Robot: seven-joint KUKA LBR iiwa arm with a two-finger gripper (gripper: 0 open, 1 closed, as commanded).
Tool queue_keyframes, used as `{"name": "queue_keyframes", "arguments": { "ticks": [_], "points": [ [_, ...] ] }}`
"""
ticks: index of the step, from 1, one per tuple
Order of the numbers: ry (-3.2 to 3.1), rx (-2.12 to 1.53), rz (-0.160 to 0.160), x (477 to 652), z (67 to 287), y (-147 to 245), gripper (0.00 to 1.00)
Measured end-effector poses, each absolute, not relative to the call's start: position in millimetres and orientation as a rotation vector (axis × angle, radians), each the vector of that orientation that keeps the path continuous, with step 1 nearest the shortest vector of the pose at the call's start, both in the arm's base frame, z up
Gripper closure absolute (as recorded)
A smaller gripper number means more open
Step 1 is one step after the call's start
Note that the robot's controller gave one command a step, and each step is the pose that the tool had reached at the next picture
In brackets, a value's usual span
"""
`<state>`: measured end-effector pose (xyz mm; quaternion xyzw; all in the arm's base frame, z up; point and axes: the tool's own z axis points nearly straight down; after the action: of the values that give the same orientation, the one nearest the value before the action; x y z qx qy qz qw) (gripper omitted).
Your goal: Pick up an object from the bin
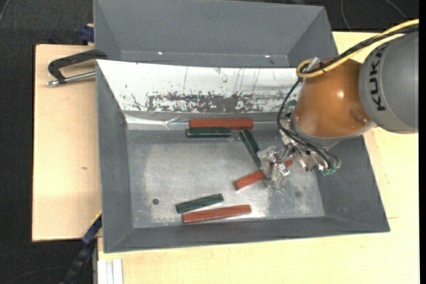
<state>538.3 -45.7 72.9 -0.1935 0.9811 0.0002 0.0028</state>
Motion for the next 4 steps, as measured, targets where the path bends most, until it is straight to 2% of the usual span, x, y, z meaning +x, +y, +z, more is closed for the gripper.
{"name": "queue_keyframes", "arguments": {
  "ticks": [1,2,3,4],
  "points": [
    [3.069,-0.603,0.004,527.6,151,30,1.00],
    [3.080,-0.593,0.002,526.5,146,25,0.00],
    [3.049,-0.775,0.004,493.3,67,16,0.00],
    [3.043,-0.772,0.002,495.3,70,16,1.00]
  ]
}}
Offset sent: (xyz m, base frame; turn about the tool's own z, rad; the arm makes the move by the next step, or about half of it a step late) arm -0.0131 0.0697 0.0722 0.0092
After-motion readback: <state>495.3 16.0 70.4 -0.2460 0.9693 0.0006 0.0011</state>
